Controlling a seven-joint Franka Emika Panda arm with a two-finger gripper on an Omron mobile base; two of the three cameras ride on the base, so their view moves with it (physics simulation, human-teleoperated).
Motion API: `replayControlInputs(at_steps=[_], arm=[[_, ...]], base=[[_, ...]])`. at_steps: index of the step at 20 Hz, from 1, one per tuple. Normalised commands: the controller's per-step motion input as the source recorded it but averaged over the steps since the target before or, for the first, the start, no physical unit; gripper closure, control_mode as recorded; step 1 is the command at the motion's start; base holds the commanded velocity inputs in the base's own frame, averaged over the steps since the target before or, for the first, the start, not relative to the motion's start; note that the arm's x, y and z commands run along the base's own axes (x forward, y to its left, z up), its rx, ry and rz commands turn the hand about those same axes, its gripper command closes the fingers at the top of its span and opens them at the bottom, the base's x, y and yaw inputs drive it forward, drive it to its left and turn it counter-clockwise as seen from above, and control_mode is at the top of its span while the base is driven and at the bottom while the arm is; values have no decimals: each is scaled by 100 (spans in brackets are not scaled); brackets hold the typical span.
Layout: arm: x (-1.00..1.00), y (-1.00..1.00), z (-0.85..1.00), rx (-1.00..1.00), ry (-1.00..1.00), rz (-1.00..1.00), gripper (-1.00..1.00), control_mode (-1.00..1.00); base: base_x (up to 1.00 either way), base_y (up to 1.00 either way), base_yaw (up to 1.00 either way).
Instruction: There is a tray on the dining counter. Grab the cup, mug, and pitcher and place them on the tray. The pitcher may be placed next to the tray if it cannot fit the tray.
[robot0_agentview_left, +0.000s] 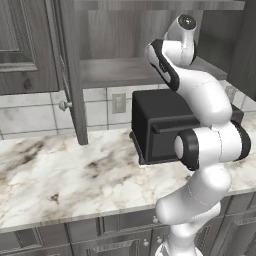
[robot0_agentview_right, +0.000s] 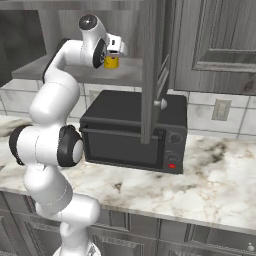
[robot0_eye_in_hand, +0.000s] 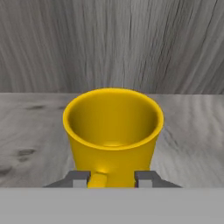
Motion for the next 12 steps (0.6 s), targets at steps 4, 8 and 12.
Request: replayControlInputs(at_steps=[4,8,12], arm=[[0,0,0,0,0,0,100,-100],[0,0,0,0,0,0,100,-100],[-11,0,0,0,-2,0,100,-100]], base=[[0,0,0],[0,0,0],[0,0,0]])
